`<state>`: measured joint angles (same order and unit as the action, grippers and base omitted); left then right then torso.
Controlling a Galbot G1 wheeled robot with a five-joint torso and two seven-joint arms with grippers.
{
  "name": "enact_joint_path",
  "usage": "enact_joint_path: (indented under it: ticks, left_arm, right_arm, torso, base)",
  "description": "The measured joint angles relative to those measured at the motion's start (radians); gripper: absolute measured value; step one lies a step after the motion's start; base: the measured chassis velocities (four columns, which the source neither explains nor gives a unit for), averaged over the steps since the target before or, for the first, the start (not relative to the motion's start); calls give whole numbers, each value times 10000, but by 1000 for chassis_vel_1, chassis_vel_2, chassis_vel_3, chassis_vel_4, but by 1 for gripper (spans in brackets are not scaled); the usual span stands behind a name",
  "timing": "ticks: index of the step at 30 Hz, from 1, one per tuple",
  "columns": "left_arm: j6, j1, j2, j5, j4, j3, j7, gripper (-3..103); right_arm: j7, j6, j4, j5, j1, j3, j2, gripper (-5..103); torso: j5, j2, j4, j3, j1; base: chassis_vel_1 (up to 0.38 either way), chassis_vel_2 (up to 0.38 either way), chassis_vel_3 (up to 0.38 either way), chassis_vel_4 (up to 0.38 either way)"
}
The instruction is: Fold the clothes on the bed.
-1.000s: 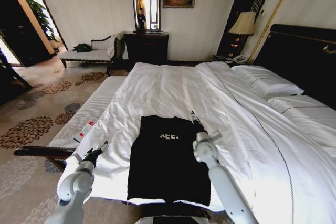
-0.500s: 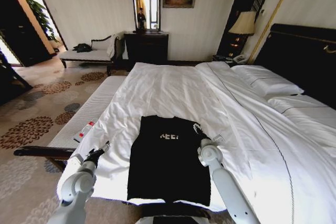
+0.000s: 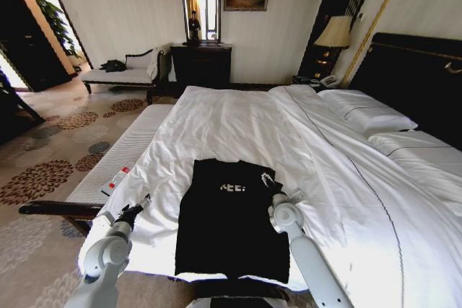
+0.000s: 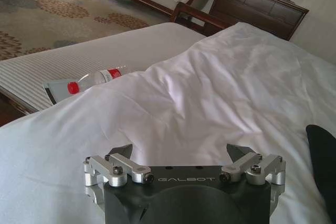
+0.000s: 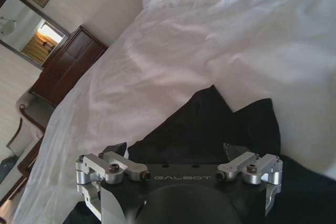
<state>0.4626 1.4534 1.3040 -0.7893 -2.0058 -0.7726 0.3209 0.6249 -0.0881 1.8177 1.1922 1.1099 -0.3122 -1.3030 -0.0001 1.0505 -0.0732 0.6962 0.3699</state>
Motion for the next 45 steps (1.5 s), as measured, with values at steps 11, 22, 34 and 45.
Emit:
enact_joint_path:
  ticks: [11,22,34,45]
  left_arm:
    - [-5,-46,-26,-2,134,-1,10,100]
    - [-12,-167,-53,6,271,87,49,100]
    - [5,-224,-81,64,385,124,85,100]
    - [-36,-376,23,147,602,300,88,100]
  right_arm:
    - [172,194,-348,-533,-178,-209,71,100]
    - [1250,75,-1171,-535,-453,-609,212,100]
    - [710,-5,-1349,198,-802,-445,65,100]
    - [-422,456,0,-18,-58,115,302,100]
  torso:
    - [0,1,0,0,0]
    - [2,0,-1,0,2]
    - [1,0,0,0,1]
    - [0,0,0,0,1]
  base:
    - [0,0,0,0]
    - [0,0,0,0]
    - [0,0,0,0]
    - [0,0,0,0]
